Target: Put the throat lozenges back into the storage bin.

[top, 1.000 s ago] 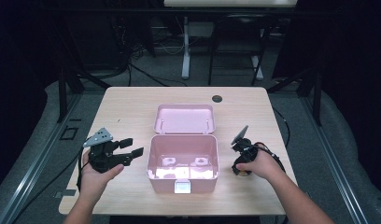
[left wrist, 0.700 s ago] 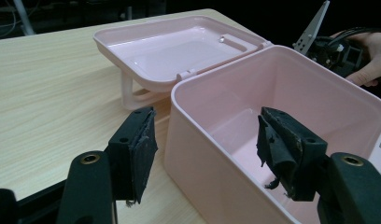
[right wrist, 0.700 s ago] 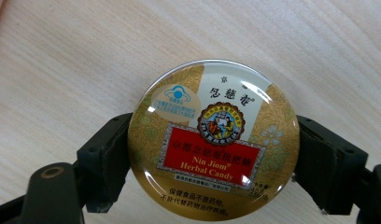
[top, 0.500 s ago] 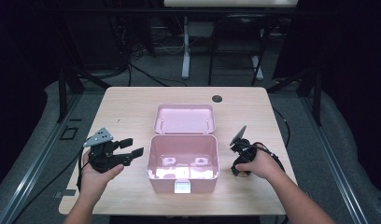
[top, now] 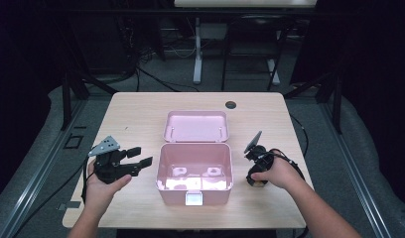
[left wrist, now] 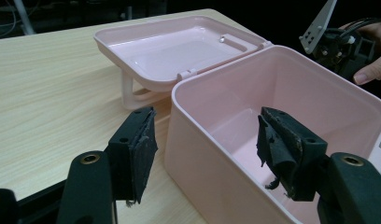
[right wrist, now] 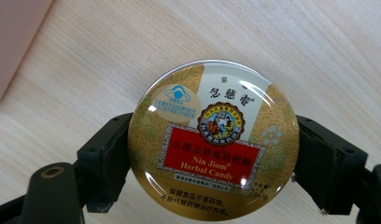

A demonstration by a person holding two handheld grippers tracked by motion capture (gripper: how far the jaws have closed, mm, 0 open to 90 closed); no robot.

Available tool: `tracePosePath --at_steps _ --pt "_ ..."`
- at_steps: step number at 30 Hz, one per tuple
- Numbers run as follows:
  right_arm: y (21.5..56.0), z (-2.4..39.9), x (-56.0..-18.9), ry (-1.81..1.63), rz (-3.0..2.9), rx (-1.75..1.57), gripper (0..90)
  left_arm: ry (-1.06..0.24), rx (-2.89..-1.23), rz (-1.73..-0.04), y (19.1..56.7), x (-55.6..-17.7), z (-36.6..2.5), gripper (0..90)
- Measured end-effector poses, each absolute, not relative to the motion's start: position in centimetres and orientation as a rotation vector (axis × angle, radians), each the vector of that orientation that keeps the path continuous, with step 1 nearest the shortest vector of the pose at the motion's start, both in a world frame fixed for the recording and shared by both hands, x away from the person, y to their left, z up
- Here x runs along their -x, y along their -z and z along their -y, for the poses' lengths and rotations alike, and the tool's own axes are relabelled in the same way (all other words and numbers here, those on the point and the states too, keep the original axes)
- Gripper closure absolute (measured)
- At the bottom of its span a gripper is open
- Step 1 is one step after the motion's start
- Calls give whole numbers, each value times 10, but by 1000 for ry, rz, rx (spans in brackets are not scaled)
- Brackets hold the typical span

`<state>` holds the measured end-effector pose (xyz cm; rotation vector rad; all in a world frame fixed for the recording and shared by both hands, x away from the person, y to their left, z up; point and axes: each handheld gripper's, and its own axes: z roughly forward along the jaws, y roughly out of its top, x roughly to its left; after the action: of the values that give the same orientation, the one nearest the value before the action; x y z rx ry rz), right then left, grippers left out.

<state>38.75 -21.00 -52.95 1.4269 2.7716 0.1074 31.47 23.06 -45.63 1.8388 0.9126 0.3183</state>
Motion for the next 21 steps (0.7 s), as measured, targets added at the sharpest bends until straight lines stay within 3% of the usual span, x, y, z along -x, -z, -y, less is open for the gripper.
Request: tracePosePath --at_steps 21 --pt "491 200 -381 -83 -2799 -1324 197 -311 -1838 -915 456 -315 -231 372"
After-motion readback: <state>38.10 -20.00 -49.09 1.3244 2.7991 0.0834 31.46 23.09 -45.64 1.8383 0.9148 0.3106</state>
